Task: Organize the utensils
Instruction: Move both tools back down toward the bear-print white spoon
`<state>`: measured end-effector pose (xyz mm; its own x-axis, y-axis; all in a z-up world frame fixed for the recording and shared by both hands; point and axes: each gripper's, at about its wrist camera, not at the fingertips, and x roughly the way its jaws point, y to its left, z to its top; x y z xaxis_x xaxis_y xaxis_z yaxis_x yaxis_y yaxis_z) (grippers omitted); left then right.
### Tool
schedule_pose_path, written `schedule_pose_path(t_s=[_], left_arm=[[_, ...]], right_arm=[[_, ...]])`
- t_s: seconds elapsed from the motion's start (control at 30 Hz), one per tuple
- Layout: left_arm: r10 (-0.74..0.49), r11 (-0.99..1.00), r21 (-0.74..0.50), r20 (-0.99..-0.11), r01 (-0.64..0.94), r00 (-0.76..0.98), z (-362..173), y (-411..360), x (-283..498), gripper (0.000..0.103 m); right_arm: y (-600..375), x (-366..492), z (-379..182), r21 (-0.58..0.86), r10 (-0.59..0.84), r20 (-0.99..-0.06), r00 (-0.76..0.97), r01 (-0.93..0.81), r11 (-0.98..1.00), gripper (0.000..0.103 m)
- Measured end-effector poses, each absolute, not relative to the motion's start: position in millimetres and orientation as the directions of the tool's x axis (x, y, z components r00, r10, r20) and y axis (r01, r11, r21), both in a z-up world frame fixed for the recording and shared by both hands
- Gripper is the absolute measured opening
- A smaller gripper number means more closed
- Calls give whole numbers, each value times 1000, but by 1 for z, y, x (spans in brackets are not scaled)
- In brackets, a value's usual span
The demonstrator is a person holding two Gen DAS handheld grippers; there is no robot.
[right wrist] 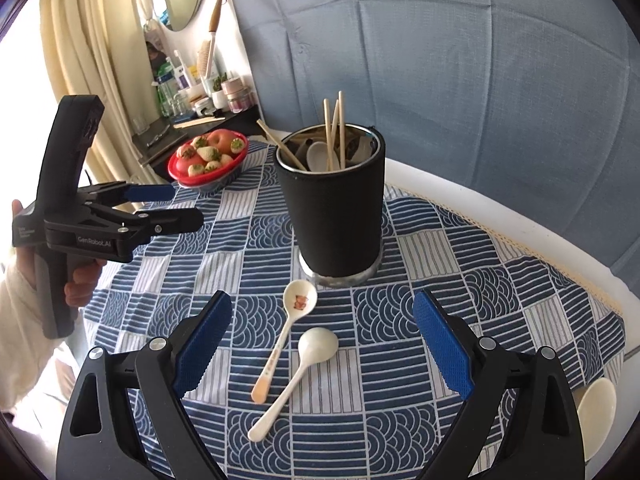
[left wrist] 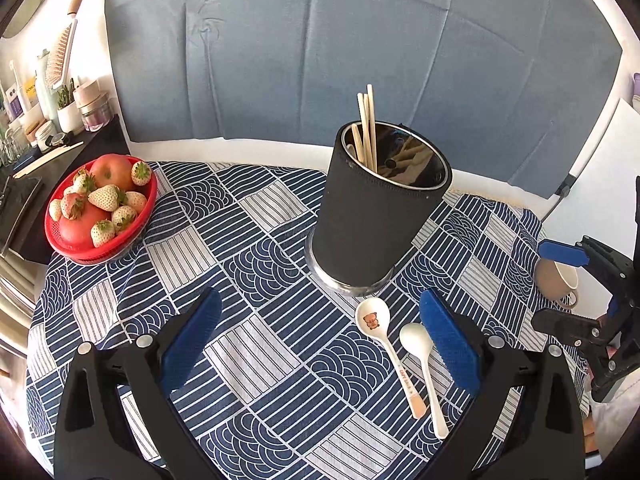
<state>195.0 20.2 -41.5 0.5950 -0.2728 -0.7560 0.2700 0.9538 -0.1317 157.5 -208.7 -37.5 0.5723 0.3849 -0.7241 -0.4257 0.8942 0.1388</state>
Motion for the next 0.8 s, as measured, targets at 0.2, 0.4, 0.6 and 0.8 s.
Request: schedule_pose_path(t_s=[0.2,0.4,0.6,0.8], left_arm=[[-292,942,-129,-770,310,567,-58,13,199,97],[-331,920,-155,-801,361,499,-80,6,214,97],[-363,881,-157,-829,447,425,-102,-5,230,97],[-374,850,-155,-850,503,371,-123,-16,247,97]], right_arm=[[-203,146,-48,136,379,-742,554,-429,893,88],[-190,141,-59,121,342,-779,525,-410,904,88],[-179,139,-74,135,316,-809,495,-367,920,88],[-171,138,-89,134,279,-831,482,-313,940,88]])
